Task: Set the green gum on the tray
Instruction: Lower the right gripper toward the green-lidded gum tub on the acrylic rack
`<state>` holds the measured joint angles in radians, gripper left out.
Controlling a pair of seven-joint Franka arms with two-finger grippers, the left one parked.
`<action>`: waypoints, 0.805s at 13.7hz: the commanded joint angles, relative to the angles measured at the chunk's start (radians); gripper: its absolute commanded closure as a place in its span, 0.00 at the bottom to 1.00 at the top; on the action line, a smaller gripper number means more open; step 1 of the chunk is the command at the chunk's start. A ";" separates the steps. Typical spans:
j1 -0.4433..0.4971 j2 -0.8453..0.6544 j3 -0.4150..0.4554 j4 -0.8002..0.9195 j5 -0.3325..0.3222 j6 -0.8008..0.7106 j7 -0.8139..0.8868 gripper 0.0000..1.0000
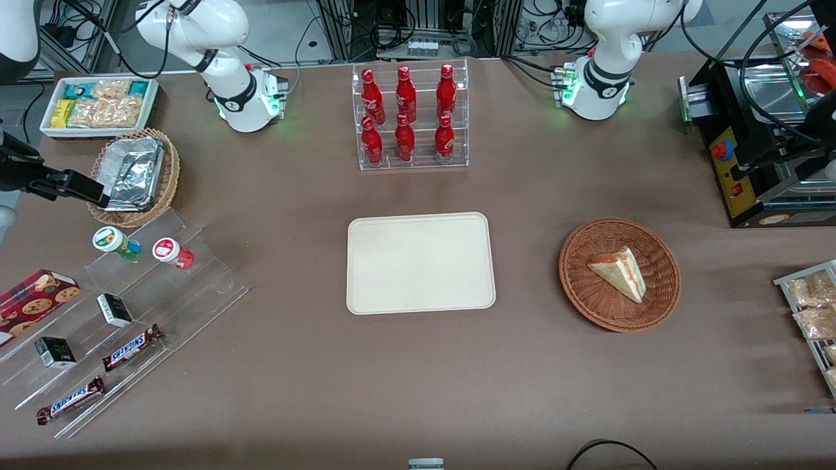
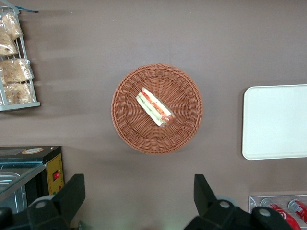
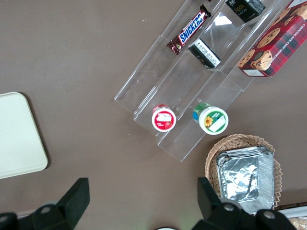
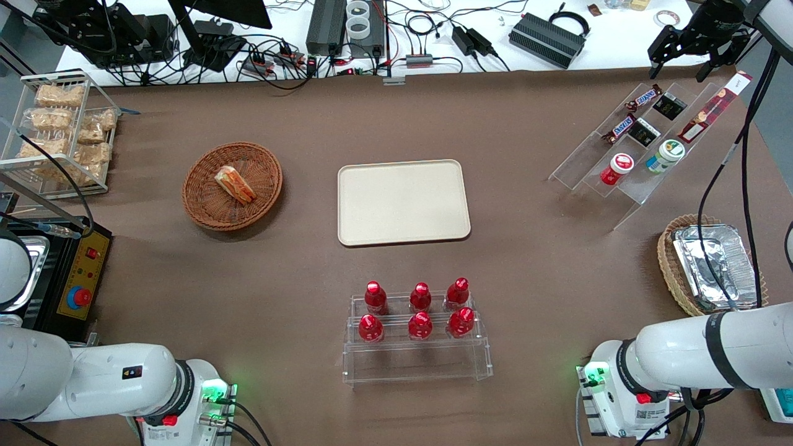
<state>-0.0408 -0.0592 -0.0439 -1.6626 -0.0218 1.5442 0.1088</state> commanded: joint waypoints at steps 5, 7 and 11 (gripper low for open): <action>-0.001 0.010 -0.011 -0.051 -0.004 0.040 -0.113 0.00; -0.007 -0.026 -0.042 -0.179 0.008 0.153 -0.183 0.00; -0.056 -0.126 -0.074 -0.465 0.006 0.434 -0.429 0.00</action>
<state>-0.0668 -0.0907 -0.1159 -1.9755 -0.0218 1.8698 -0.2191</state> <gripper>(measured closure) 0.000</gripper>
